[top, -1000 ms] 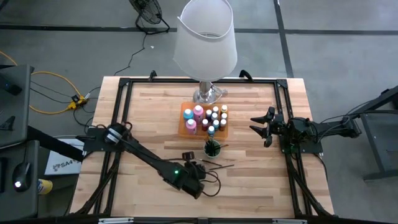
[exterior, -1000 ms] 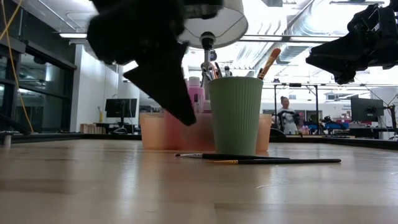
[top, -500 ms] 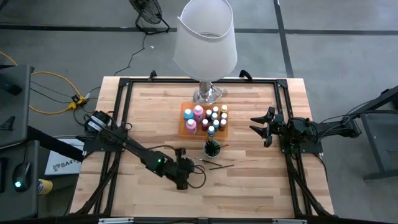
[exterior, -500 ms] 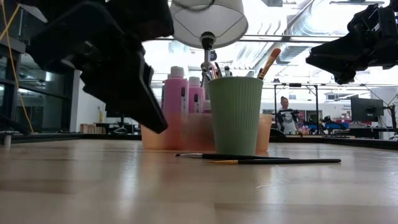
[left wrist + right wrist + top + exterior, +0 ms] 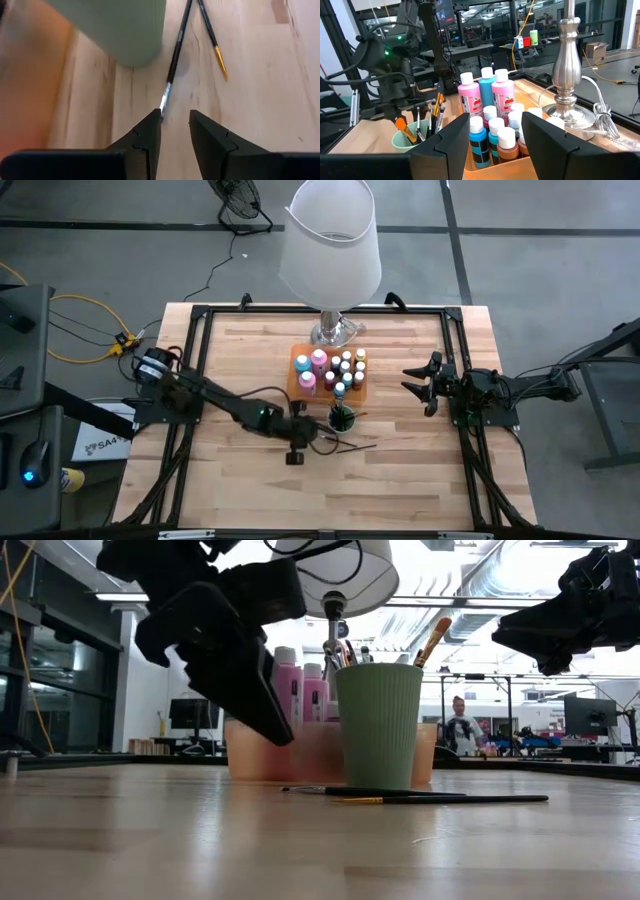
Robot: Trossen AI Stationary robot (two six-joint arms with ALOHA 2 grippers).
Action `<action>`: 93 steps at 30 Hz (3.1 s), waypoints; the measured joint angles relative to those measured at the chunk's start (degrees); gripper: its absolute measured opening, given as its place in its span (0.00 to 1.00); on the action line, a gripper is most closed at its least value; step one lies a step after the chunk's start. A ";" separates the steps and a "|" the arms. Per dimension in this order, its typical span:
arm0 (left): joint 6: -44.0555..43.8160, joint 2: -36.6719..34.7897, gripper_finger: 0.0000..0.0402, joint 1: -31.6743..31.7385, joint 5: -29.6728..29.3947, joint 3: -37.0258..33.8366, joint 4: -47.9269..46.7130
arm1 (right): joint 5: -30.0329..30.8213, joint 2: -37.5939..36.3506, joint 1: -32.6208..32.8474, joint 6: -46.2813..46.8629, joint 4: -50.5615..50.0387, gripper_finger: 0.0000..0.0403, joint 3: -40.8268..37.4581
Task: Pick & Place Paint Supplies
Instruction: Put the gray paintbrushes into the green cup
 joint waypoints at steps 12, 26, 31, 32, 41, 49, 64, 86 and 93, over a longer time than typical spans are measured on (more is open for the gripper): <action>12.54 0.04 0.25 0.45 2.76 -2.27 4.01 | 0.01 0.00 0.02 -0.01 0.02 0.43 0.00; 15.85 0.39 0.25 3.18 2.12 -3.21 4.90 | 0.00 0.00 0.02 0.00 0.00 0.43 0.00; 16.05 1.36 0.25 3.10 2.66 -3.21 6.25 | 0.01 0.00 0.02 0.00 0.00 0.43 0.01; 16.26 1.66 0.25 3.07 2.76 -3.22 6.33 | 0.01 0.00 0.01 0.00 0.00 0.43 0.02; 16.94 3.84 0.25 3.07 3.35 -3.13 9.90 | 0.01 0.00 0.02 -0.01 0.09 0.43 0.00; 16.92 4.15 0.25 3.09 3.35 -3.27 8.83 | 0.00 0.00 0.02 0.00 0.01 0.43 0.01; 16.61 5.75 0.25 3.09 4.23 -3.21 9.48 | 0.00 -0.02 0.02 -0.02 0.02 0.43 0.00; 10.18 6.99 0.25 3.11 6.50 -3.10 6.00 | 0.00 0.00 0.01 0.00 0.00 0.43 0.01; 9.13 7.02 0.17 3.13 8.07 -3.16 4.79 | 0.00 0.00 0.01 -0.01 0.00 0.43 0.01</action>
